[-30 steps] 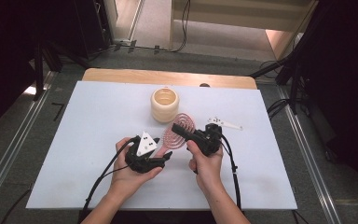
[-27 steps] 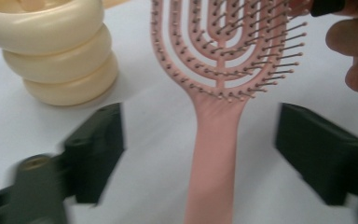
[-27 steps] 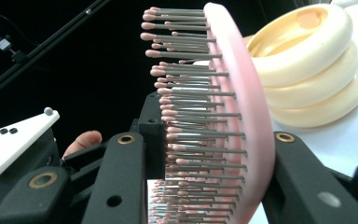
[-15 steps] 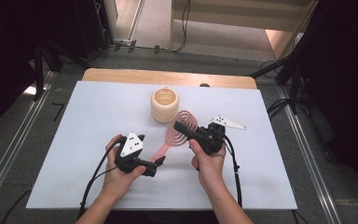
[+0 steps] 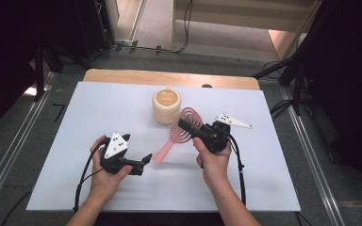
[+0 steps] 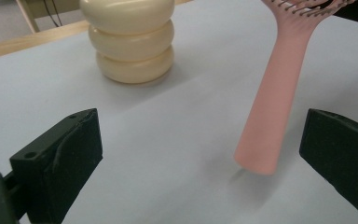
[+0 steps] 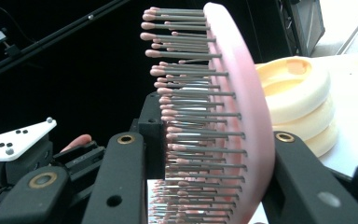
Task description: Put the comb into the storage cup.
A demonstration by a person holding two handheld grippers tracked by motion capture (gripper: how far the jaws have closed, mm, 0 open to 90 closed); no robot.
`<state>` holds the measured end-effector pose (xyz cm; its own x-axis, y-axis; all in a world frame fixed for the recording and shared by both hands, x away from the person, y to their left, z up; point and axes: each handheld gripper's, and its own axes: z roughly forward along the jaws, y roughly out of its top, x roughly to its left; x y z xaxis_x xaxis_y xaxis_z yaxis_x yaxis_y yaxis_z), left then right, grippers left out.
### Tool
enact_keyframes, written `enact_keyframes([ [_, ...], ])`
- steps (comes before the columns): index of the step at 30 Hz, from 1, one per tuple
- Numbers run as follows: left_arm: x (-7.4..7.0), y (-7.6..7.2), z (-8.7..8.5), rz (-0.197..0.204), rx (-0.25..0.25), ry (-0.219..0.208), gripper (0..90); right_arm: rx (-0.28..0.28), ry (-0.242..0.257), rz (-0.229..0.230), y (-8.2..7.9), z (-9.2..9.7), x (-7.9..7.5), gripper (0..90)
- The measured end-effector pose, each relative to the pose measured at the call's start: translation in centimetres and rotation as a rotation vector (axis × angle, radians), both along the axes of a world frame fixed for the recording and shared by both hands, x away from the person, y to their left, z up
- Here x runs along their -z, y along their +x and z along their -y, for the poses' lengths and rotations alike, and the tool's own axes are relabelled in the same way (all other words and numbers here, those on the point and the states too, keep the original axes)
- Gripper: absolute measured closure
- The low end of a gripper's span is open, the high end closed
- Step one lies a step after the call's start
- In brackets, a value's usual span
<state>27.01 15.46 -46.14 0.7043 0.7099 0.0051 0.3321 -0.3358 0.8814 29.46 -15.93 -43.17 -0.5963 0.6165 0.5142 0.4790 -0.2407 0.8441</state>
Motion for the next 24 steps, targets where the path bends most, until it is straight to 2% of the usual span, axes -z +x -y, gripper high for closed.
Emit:
enact_keyframes([
  [7, 0.2, -0.4, -1.8, 0.045, -0.019, -0.010, 0.0, 0.003, 0.007, 0.012, 0.4, 0.6, -0.6, 61.5],
  [12, 0.5, -0.4, -3.2, 0.070, -0.057, -0.019, 0.0, 0.010, 0.011, 0.022, 0.7, 1.2, -1.0, 61.5],
  [16, 0.6, -0.3, -4.3, 0.076, -0.076, -0.041, 0.0, 0.006, 0.028, 0.016, 1.0, 1.5, -1.2, 61.5],
  [19, 0.7, -0.4, -5.2, 0.093, -0.096, -0.055, 0.0, 0.012, 0.023, 0.023, 1.2, 1.7, -1.3, 61.5],
  [24, 0.6, -0.4, -6.5, 0.091, -0.123, -0.063, 0.0, 0.018, 0.023, 0.031, 1.5, 2.1, -1.6, 61.5],
])
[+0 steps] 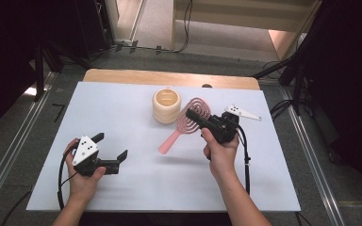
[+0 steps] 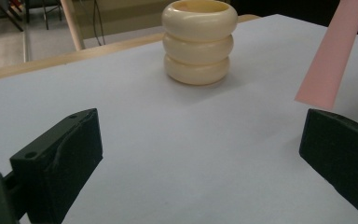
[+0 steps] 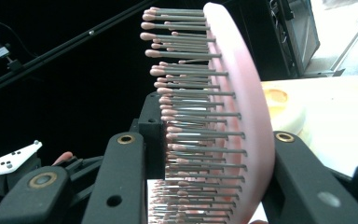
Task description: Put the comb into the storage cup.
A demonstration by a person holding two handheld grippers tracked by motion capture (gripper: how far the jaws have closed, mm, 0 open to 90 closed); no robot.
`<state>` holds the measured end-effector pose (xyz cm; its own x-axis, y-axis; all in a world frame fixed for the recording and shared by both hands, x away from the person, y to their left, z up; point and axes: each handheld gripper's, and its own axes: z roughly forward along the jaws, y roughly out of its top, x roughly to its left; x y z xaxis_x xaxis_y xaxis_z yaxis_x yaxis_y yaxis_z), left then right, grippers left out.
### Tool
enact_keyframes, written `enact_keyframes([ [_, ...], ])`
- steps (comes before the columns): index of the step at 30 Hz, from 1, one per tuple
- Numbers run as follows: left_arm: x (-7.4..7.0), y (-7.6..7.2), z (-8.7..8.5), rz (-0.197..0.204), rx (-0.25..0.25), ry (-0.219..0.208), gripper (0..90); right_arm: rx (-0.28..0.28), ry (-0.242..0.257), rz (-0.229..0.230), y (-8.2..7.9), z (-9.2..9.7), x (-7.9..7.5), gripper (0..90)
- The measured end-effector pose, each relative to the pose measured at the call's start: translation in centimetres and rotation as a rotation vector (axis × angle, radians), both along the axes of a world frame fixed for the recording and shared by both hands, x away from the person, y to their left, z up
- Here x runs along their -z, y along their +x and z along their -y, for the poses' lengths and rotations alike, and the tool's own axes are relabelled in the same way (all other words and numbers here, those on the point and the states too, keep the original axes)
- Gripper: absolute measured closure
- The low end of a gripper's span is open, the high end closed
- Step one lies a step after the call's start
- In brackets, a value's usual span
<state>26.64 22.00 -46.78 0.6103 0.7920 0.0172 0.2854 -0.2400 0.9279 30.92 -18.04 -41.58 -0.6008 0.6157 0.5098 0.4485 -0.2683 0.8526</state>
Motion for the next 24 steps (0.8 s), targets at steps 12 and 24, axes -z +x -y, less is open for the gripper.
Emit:
enact_keyframes([
  [12, 0.1, -0.3, -3.1, 0.000, -0.048, -0.013, 0.0, 0.018, -0.006, 0.014, 0.5, 0.8, -0.6, 61.5],
  [24, 0.4, -0.7, -5.2, 0.008, -0.075, -0.025, 0.0, 0.028, -0.011, 0.022, 1.2, 1.4, -1.3, 61.5],
])
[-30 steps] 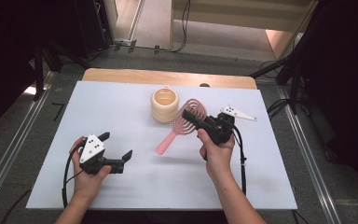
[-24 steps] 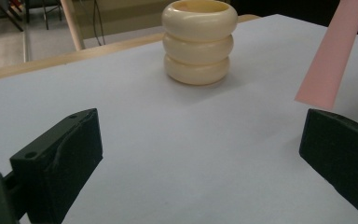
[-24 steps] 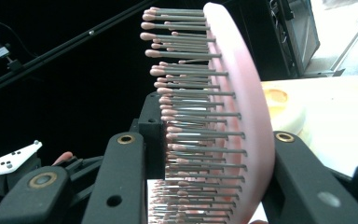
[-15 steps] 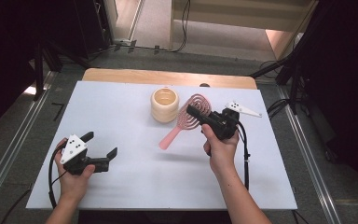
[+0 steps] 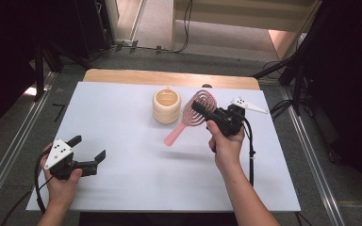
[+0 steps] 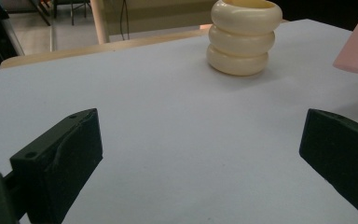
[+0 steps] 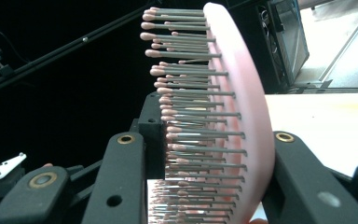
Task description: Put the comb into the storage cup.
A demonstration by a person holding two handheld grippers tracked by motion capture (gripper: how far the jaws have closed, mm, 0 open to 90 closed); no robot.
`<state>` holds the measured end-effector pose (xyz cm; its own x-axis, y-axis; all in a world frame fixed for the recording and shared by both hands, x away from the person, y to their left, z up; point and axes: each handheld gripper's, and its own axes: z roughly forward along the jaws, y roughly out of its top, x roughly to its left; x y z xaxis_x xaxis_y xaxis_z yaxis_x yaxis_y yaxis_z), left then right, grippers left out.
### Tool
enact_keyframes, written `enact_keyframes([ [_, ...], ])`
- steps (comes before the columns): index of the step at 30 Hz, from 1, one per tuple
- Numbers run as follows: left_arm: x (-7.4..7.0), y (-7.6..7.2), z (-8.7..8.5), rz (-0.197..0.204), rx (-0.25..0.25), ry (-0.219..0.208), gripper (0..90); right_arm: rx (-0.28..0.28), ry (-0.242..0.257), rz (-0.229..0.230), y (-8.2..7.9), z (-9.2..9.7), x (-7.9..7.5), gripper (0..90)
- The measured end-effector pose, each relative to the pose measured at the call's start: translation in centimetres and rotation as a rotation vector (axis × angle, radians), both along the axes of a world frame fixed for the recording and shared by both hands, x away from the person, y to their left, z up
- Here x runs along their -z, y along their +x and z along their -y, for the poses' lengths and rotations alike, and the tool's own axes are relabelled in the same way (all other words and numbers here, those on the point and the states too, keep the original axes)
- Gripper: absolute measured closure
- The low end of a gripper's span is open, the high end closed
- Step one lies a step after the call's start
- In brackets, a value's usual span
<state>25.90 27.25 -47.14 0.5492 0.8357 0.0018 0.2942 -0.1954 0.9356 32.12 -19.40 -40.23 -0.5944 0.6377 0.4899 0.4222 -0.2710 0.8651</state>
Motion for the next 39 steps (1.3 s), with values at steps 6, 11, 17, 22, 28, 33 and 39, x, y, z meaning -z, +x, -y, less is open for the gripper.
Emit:
enact_keyframes([
  [6, 0.4, 0.0, -0.4, 0.013, 0.010, -0.005, 0.0, 0.011, 0.000, 0.006, 0.5, 0.3, -0.2, 61.5],
  [11, 0.5, 0.0, -0.5, 0.008, 0.007, -0.010, 0.0, 0.012, 0.000, 0.011, 0.8, 0.6, -0.5, 61.5],
  [17, 0.5, 0.0, -0.5, 0.006, 0.007, -0.012, 0.0, 0.019, 0.003, 0.013, 1.3, 0.9, -0.8, 61.5],
  [22, 0.7, 0.1, -0.7, -0.004, 0.021, -0.033, 0.0, 0.023, 0.003, 0.011, 1.7, 1.1, -0.8, 61.5],
  [28, 0.9, 0.1, -0.5, -0.007, 0.028, -0.028, 0.0, 0.035, -0.008, 0.013, 2.3, 1.2, -0.9, 61.5],
  [33, 1.0, 0.1, -0.6, -0.012, 0.028, -0.026, 0.0, 0.041, -0.014, 0.019, 2.8, 1.3, -1.1, 61.5],
  [39, 1.0, 0.1, -0.5, -0.011, 0.043, -0.031, 0.0, 0.048, -0.018, 0.021, 3.4, 1.4, -1.3, 61.5],
])
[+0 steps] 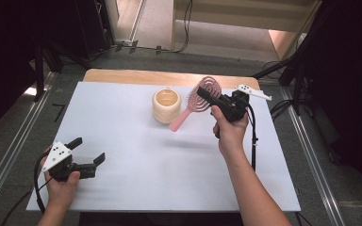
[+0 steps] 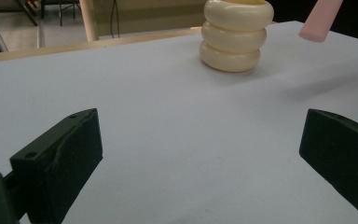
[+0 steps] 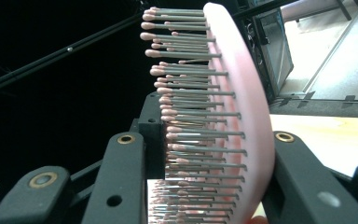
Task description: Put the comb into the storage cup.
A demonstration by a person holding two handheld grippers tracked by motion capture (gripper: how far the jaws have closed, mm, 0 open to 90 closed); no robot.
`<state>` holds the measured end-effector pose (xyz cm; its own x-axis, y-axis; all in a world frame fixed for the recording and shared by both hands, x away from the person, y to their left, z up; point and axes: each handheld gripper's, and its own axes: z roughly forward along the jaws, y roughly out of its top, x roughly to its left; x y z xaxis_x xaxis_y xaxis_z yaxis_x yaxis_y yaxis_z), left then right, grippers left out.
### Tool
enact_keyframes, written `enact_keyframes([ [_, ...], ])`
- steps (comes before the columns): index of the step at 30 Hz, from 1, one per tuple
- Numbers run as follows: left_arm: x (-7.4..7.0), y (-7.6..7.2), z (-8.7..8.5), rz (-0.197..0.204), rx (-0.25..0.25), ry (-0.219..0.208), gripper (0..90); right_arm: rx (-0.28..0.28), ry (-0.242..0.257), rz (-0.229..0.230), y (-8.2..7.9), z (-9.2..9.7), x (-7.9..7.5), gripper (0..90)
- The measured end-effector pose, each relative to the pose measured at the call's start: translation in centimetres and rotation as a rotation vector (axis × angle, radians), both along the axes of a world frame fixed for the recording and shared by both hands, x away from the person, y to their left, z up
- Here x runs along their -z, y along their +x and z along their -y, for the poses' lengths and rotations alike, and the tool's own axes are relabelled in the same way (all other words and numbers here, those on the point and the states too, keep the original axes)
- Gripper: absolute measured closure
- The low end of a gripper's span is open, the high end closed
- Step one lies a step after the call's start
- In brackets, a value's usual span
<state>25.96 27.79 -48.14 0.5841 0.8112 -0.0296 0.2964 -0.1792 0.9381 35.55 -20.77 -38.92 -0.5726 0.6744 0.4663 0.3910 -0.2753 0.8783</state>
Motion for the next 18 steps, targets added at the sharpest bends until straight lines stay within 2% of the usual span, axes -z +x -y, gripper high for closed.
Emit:
enact_keyframes([
  [11, 0.1, 0.0, 0.1, 0.002, 0.004, -0.002, 0.0, 0.008, -0.010, 0.019, 1.0, 0.0, -1.0, 61.6],
  [18, 0.0, -0.1, 0.0, 0.007, 0.006, -0.003, 0.0, 0.011, 0.002, 0.028, 1.7, 0.0, -1.6, 61.6],
])
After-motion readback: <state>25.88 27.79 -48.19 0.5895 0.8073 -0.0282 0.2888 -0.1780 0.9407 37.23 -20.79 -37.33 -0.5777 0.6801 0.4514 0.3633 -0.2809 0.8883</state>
